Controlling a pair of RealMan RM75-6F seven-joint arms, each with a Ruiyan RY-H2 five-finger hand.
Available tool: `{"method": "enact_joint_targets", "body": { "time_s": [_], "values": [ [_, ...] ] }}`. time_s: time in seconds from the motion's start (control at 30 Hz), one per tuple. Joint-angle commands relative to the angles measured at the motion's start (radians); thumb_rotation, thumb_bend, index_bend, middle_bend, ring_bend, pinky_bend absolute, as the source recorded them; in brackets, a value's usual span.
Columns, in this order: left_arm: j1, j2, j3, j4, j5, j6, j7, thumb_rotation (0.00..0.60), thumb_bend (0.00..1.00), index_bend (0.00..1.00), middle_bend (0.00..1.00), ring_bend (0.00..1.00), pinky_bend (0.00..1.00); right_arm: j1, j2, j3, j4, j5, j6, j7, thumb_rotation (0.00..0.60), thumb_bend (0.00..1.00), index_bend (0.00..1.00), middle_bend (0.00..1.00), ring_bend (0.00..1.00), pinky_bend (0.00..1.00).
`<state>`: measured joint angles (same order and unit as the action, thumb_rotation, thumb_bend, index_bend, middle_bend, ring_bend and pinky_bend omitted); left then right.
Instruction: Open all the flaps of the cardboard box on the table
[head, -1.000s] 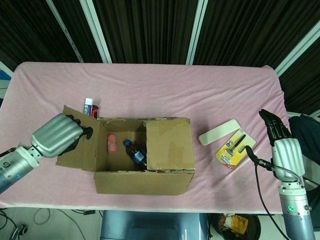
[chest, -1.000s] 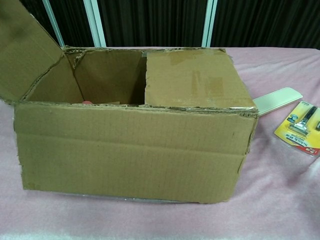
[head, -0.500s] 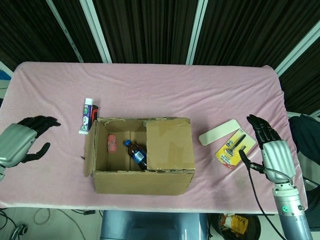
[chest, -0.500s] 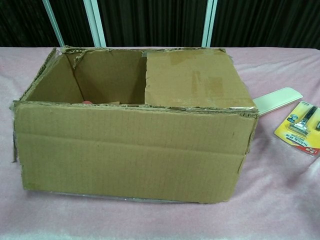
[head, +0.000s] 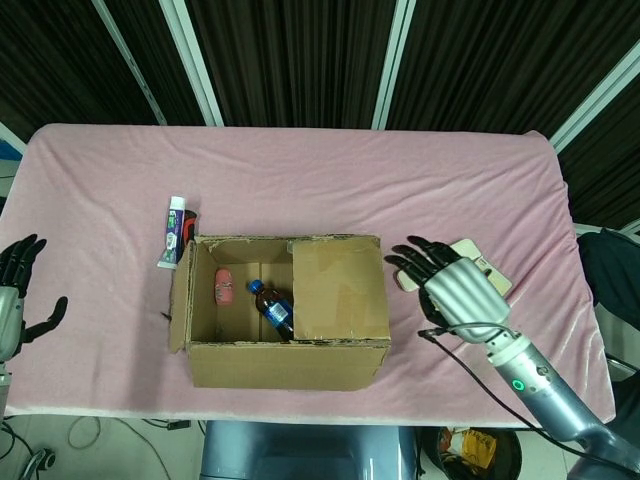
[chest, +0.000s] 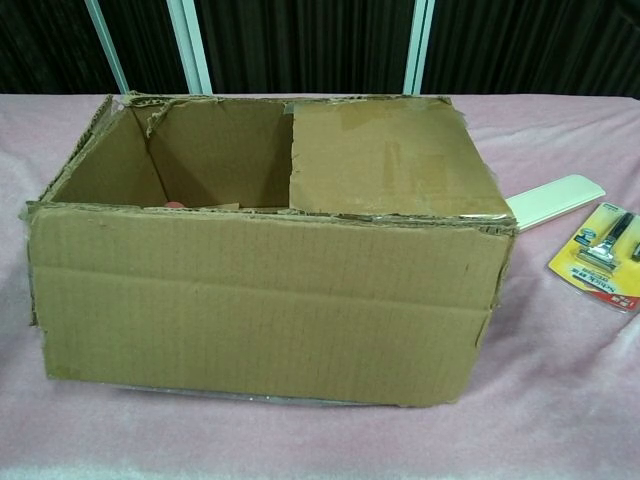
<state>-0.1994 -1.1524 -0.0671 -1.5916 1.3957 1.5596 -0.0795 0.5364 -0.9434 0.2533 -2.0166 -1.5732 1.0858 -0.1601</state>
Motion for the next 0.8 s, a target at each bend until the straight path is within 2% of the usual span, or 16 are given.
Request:
{"method": "enact_joint_targets", "body": {
  "time_s": [0.03,0.2,0.4,0.63,0.8],
  "values": [
    [0.017,-0.024,-0.006,0.032,0.000,0.008,-0.027,0.600,0.34,0.06,0.03,0.03,0.10,0.117,-0.046,0.048,0.013,0.034,-0.111,-0.062,0.600,0.96,0.30,0.28,0.19,0.28],
    [0.020,-0.031,-0.019,0.057,0.003,-0.001,-0.069,0.600,0.34,0.06,0.03,0.03,0.10,0.244,-0.136,0.074,0.049,0.096,-0.225,-0.139,0.600,0.98,0.34,0.30,0.19,0.28],
    [0.020,-0.030,-0.032,0.069,0.003,-0.024,-0.105,0.600,0.34,0.06,0.04,0.03,0.10,0.393,-0.259,0.072,0.126,0.208,-0.366,-0.238,0.600,0.99,0.36,0.32,0.20,0.28],
    [0.022,-0.024,-0.045,0.064,-0.005,-0.047,-0.142,0.600,0.34,0.06,0.03,0.03,0.10,0.502,-0.385,0.044,0.212,0.317,-0.418,-0.331,0.600,1.00,0.39,0.37,0.20,0.28],
    [0.023,-0.021,-0.048,0.062,-0.002,-0.060,-0.153,0.600,0.34,0.06,0.03,0.03,0.10,0.549,-0.435,0.021,0.247,0.362,-0.427,-0.371,0.600,1.00,0.48,0.45,0.21,0.28]
  ]
}}
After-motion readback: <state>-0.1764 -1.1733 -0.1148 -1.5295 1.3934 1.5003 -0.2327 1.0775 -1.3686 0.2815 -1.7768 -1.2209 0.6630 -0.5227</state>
